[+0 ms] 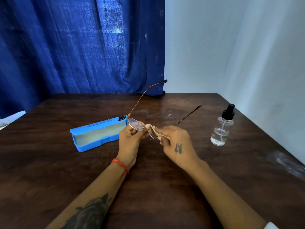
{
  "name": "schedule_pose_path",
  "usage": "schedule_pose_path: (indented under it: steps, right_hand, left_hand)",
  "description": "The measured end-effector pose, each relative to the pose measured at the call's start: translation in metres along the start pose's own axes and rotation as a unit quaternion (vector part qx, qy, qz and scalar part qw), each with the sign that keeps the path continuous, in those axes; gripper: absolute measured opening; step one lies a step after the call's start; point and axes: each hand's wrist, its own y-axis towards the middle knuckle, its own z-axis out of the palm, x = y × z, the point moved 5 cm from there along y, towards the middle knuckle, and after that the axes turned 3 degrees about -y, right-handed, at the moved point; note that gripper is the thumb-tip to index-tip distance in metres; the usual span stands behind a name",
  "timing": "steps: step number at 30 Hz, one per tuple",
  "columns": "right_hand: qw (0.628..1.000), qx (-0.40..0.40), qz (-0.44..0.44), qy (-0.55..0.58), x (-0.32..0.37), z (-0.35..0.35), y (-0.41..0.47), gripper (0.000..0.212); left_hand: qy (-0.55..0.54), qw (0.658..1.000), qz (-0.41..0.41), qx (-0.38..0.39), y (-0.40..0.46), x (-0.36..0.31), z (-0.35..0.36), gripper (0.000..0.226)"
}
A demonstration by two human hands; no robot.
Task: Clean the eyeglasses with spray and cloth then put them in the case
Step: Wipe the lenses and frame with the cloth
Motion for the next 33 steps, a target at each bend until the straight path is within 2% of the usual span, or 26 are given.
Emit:
schedule_pose_path:
  steps: [3,6,11,13,16,19,24,27,29,30,32,33]
  right_hand:
    - [0.998,0.007,-0.032,0.045,0.005,-0.002,-0.002,0.034]
    - [0.996,0.038,-0.008,0.078,0.001,-0.002,0.000,0.031]
    - [0.999,0.035,-0.004,-0.035,-0.002,-0.003,-0.001,0.033]
    - [0.998,0.021,-0.019,-0.065,0.001,-0.003,-0.002,0.033]
    - [0.999,-0.008,-0.022,-0.047,0.007,0.001,-0.002,0.037]
    - [1.000,0.018,0.000,-0.004,0.007,0.008,-0.002,0.041]
    - [0.999,0.034,0.023,0.035,0.006,0.000,-0.002,0.031]
    - [0.988,0.071,0.112,0.074,-0.003,-0.005,-0.001,0.023]
    - [0.961,0.065,0.190,0.189,-0.011,-0.013,0.000,0.030]
    - [0.931,0.057,0.221,0.285,-0.014,-0.017,0.001,0.036]
    - [0.837,0.060,0.266,0.474,-0.018,-0.017,0.001,0.041]
    - [0.795,0.071,0.279,0.534,-0.017,-0.016,0.001,0.039]
  left_hand:
    - [0.016,1.000,0.011,0.007,-0.001,-0.002,0.000,0.006]
    - [0.025,1.000,0.017,0.006,-0.001,-0.004,0.001,0.007]
    - [0.033,0.999,0.011,-0.013,-0.002,-0.004,0.001,0.020]
    - [0.035,0.999,0.007,-0.020,-0.002,-0.004,0.001,0.016]
    - [0.027,0.999,0.003,-0.019,-0.002,-0.004,0.002,0.007]
    - [0.049,0.999,0.012,-0.006,-0.002,-0.004,0.003,0.009]
    - [0.050,0.999,-0.003,-0.017,-0.002,-0.002,0.000,0.006]
    - [0.050,0.998,-0.009,-0.028,-0.001,-0.001,0.000,0.005]
    - [0.050,0.998,-0.008,-0.030,0.000,-0.001,0.000,0.003]
    - [0.054,0.998,-0.005,-0.030,0.000,-0.001,0.000,0.002]
    - [0.059,0.998,-0.001,-0.026,-0.001,-0.002,-0.001,0.003]
    - [0.057,0.998,-0.003,-0.025,-0.002,-0.002,-0.001,0.005]
